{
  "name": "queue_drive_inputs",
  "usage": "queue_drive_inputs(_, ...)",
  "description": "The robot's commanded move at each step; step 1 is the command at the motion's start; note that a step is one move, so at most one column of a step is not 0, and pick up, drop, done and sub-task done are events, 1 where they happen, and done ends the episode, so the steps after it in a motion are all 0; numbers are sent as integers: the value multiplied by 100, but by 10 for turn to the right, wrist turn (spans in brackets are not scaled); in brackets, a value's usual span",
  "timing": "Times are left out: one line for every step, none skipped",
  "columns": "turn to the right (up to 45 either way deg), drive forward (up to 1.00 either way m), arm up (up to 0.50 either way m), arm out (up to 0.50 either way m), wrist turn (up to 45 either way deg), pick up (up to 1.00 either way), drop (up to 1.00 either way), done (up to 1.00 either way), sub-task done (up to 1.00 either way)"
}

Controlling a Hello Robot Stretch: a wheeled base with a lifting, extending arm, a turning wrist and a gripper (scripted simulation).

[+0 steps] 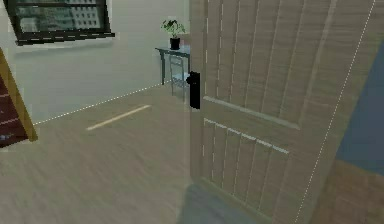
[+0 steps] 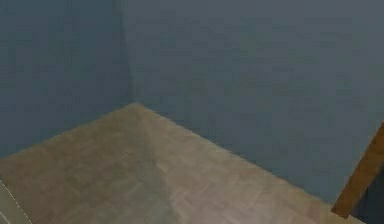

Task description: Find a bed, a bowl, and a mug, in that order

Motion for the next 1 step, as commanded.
queue_drive_inputs(-240, 0, 0, 0, 0, 0, 0, 0, 0)
